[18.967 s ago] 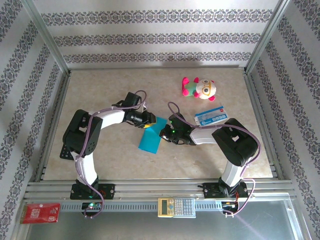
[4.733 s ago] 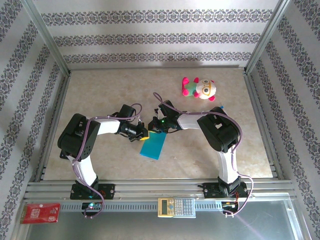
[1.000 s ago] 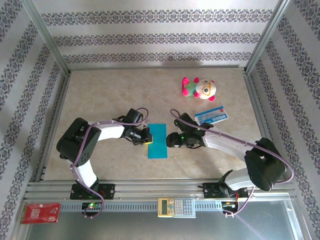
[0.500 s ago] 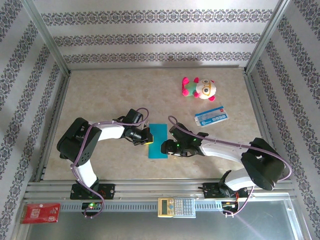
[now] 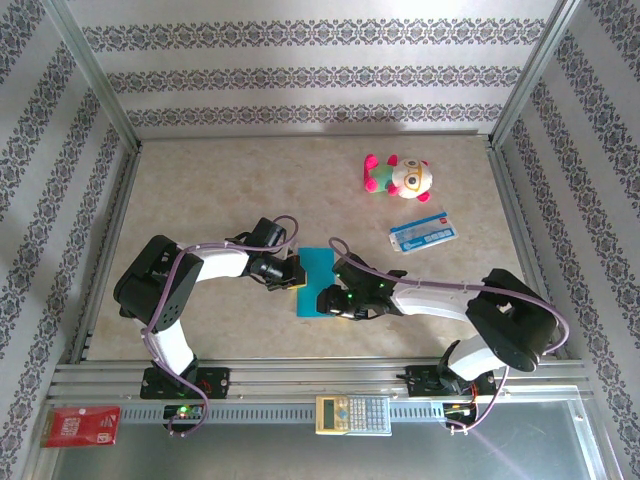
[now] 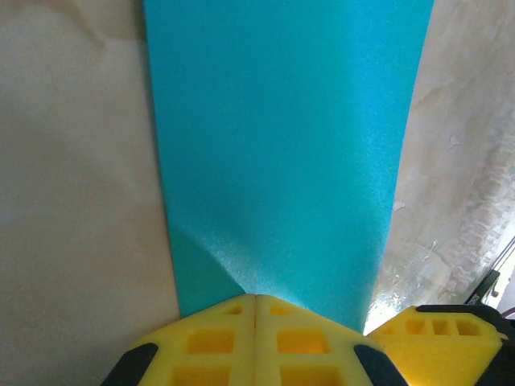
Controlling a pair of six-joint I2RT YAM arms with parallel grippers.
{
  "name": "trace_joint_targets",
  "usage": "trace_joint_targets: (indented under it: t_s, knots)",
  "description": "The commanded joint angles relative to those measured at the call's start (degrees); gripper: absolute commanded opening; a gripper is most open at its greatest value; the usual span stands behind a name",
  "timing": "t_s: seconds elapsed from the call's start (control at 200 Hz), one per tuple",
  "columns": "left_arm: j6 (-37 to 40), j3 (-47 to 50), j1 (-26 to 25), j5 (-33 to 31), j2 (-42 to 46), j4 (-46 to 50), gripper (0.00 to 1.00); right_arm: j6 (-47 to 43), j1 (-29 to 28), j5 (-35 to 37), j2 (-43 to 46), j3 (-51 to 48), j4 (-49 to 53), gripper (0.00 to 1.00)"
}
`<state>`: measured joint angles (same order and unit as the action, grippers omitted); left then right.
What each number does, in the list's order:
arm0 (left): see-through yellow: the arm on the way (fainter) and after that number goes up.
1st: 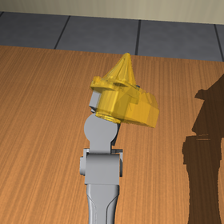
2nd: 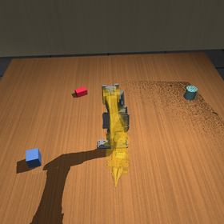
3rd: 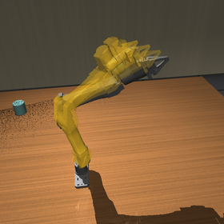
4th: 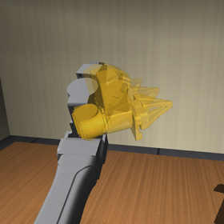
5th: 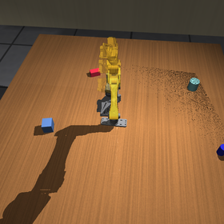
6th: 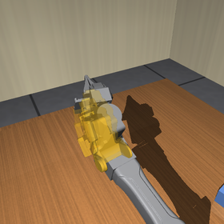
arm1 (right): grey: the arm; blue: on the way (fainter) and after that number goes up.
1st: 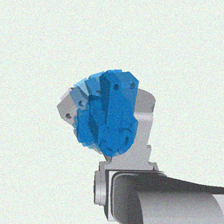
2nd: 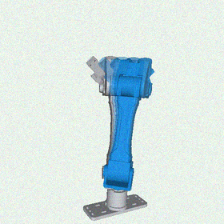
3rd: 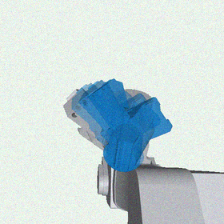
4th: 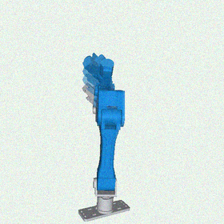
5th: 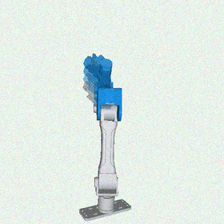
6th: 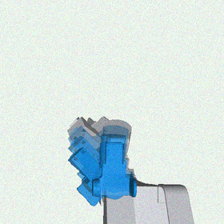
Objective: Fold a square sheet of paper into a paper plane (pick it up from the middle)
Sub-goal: Fold the triangle a second time at the center of the table.
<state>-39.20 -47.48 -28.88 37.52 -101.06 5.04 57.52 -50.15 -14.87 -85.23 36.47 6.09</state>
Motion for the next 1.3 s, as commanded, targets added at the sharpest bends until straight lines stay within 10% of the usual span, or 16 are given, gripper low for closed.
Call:
trace_joint_targets:
  t_s: [0.0, 1.299]
  knots:
    - [1.5, 1.7, -0.5, -2.0, -2.4, 2.0, 0.01, 1.2, -0.6, -0.9, -1.3, -0.3, -1.6, 0.51]
    - [2.0, 2.1, -0.5, -1.7, -2.8, 2.9, 0.0, -4.7, 2.4, -1.6, 1.5, -0.2, -6.9, 0.58]
